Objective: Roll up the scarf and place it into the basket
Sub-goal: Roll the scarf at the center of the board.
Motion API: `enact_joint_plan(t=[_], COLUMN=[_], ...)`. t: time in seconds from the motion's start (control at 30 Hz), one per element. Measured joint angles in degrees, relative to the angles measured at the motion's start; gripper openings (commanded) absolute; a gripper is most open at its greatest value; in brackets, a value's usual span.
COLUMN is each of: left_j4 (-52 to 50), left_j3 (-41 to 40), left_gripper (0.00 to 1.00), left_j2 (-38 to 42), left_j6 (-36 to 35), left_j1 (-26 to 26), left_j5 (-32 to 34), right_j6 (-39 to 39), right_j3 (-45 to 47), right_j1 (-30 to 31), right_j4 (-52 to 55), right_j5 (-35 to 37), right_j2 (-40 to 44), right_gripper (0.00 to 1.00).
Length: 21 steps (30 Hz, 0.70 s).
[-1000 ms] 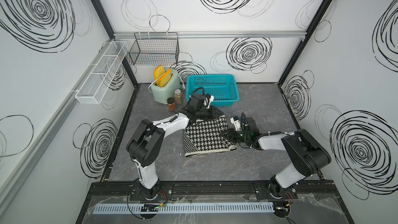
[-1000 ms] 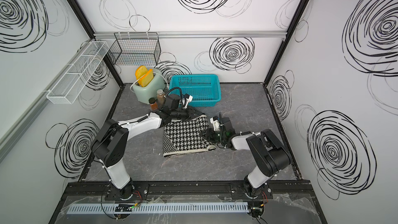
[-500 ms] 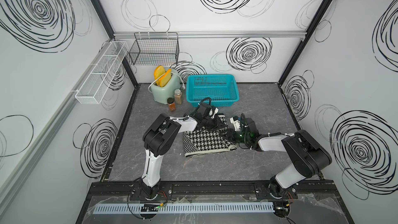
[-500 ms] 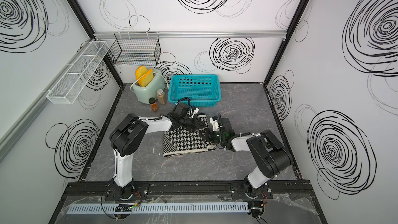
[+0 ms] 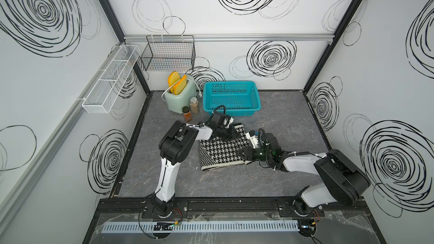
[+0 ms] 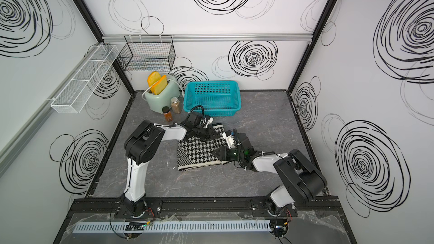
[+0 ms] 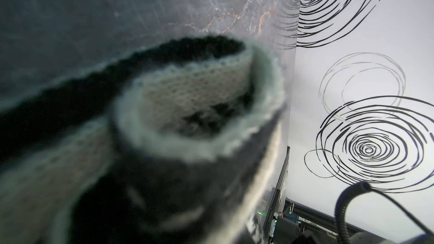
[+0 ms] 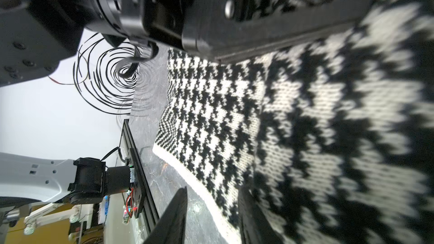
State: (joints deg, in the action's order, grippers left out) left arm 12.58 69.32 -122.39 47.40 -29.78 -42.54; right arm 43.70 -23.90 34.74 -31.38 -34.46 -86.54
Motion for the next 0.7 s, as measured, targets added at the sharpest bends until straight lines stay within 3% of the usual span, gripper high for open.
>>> enact_joint_plan(t=[0.23, 0.4, 0.57, 0.7], left_j4=[0.85, 0.83, 0.9, 1.14], left_j3=[0.11, 0.66, 0.68, 0.66], left_gripper=[0.16, 0.16, 0.17, 0.17], left_j2=[-0.44, -0.83, -0.83, -0.83], left_j6=[0.85, 0.87, 0.83, 0.83], left_j1=[0.07, 0.13, 0.17, 0.17], left_j5=[-0.5, -0.74, -0.76, -0.76], right_j6=[3.39, 1.2, -4.15, -8.22], right_j3=[3.67, -1.07, -6.19, -5.42], right_j1=[0.33, -0.98, -11.54, -20.98], right_j4=[-8.9, 3.78, 13.6, 16.57], right_j5=[-2.8, -2.25, -1.7, -3.41], right_j2=[-5.42, 4.33, 15.26, 12.68], right_gripper=[0.4, 0.56, 0.66, 0.67])
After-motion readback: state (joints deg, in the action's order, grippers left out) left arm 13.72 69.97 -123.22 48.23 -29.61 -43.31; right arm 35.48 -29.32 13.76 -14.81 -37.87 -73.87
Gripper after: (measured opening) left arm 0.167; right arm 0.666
